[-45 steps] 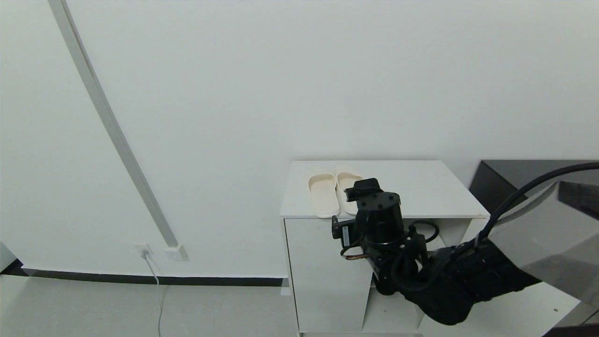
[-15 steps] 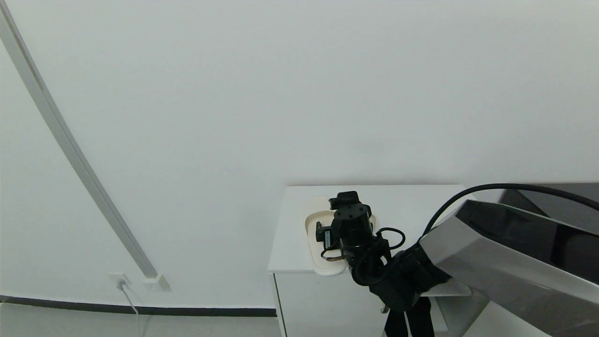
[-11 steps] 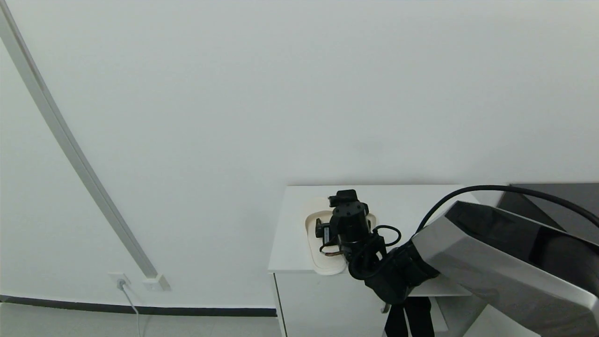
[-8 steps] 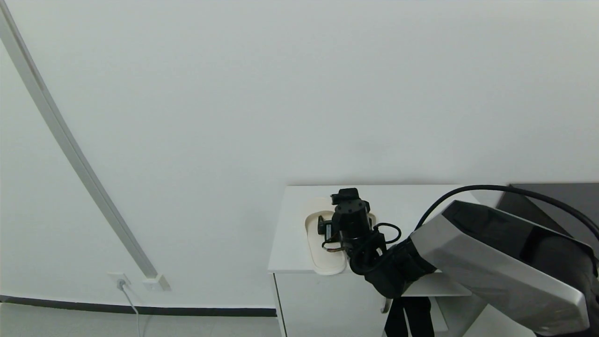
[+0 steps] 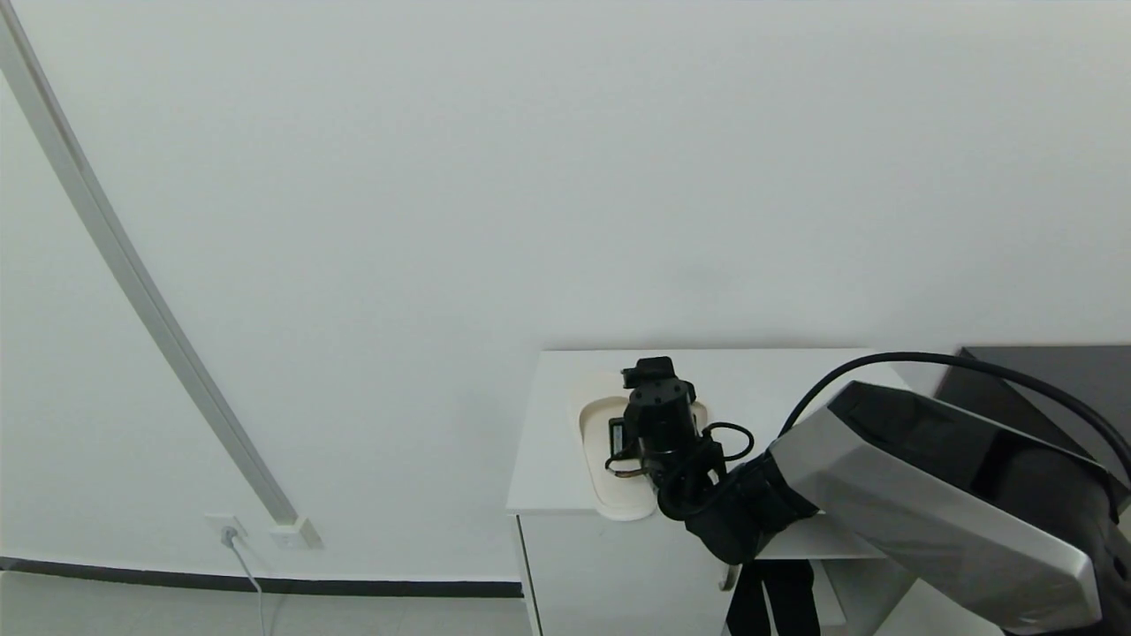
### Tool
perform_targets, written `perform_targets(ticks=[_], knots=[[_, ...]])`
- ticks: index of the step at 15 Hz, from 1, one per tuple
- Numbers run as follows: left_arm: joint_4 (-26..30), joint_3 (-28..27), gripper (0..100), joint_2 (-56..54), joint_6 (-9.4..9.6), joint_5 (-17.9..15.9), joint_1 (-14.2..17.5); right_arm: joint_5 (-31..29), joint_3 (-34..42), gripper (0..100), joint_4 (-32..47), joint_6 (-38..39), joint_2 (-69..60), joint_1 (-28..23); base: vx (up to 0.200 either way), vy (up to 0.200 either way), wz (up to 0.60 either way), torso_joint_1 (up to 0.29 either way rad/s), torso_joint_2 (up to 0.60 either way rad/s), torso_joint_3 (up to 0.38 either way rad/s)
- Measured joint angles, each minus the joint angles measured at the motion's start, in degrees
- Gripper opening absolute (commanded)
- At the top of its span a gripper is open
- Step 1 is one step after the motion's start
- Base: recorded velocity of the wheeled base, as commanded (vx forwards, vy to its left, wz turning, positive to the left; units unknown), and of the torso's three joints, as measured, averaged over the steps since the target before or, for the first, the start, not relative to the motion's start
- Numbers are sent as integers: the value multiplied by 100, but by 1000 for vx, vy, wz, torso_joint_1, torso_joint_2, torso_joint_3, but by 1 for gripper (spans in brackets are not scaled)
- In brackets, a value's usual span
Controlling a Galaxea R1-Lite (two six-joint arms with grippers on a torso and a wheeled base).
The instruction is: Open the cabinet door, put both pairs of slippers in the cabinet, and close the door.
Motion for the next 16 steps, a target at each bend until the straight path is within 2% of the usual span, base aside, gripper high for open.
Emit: perform_targets(ticks=[5,10,14,16], knots=[[0,0,0,0,0,0,5,0,462,0,-17,-204,-581,-6,0,0,0,0,0,0],[0,0,0,0,-4,4,5,268,1921,0,-46,-360,-2213,27,0,0,0,0,0,0],[0,0,0,0,-4,2,5,884,3235,0,-27,-354,-3566,41,0,0,0,0,0,0],[0,0,0,0,-1,0,5,1530,3555,0,9,-332,-4109,24,0,0,0,0,0,0]])
